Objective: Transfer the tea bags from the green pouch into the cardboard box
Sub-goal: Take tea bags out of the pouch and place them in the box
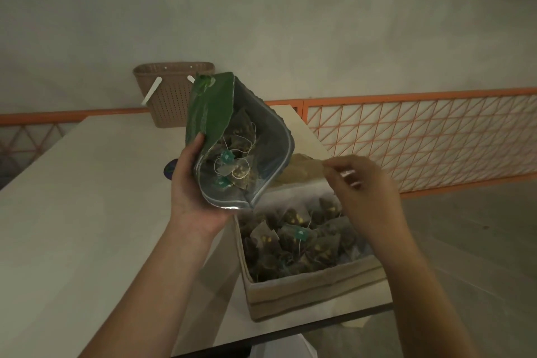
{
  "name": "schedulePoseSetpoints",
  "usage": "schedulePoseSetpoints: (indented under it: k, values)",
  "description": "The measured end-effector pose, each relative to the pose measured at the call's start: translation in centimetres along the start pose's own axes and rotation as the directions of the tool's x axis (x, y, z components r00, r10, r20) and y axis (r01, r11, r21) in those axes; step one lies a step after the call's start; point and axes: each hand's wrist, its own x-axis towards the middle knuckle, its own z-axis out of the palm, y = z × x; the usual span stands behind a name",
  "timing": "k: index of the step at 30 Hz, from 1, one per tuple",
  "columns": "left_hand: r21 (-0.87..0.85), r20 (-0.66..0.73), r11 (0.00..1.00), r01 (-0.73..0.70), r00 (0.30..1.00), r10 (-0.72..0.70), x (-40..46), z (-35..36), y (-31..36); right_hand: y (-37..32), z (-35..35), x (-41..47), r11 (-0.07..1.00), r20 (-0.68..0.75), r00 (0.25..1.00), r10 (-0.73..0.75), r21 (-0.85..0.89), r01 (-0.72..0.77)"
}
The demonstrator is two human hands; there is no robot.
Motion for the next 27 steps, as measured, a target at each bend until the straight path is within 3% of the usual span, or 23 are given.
schedulePoseSetpoints:
  k: [2,4,8,12,17,22,25,27]
  values:
    - [-0.013,-0.011,1.0,0.004,1.0,-0.004,-0.1,0.1,0.0,-2.6,0.3,-0.7,0.988,-0.066,0.992,-0.111,0.104,0.118]
    - [-0.008,-0.035,1.0,0.014,0.999,-0.015,-0.2,0.2,0.0,-4.8,1.3,-1.4,0.967,-0.067,0.969,-0.236,0.079,0.241]
    - [0.004,-0.057,1.0,0.009,0.998,-0.009,-0.6,0.4,-0.1,-6.7,4.5,-2.2,0.879,0.025,0.902,-0.431,-0.212,0.426]
    - [0.04,-0.07,0.999,-0.013,0.997,0.016,-0.9,0.3,0.0,-7.3,6.8,-2.4,0.746,0.102,0.887,-0.45,-0.503,0.436]
    - [0.033,-0.086,0.999,0.007,0.996,-0.004,-0.8,0.1,0.2,-6.7,7.4,-2.4,0.693,0.089,0.891,-0.445,-0.596,0.406]
    - [-0.011,-0.04,1.0,0.016,0.999,-0.016,-1.0,0.4,0.0,-6.5,6.0,-2.3,0.813,0.031,0.889,-0.457,-0.391,0.432]
    - [0.007,-0.015,1.0,0.015,1.0,-0.015,-0.7,0.3,0.0,-6.4,4.6,-2.3,0.921,-0.06,0.919,-0.39,-0.049,0.387]
    - [0.003,-0.003,1.0,0.02,1.0,-0.02,-0.5,0.1,-0.1,-6.4,3.4,-2.3,0.937,-0.082,0.959,-0.27,0.206,0.281]
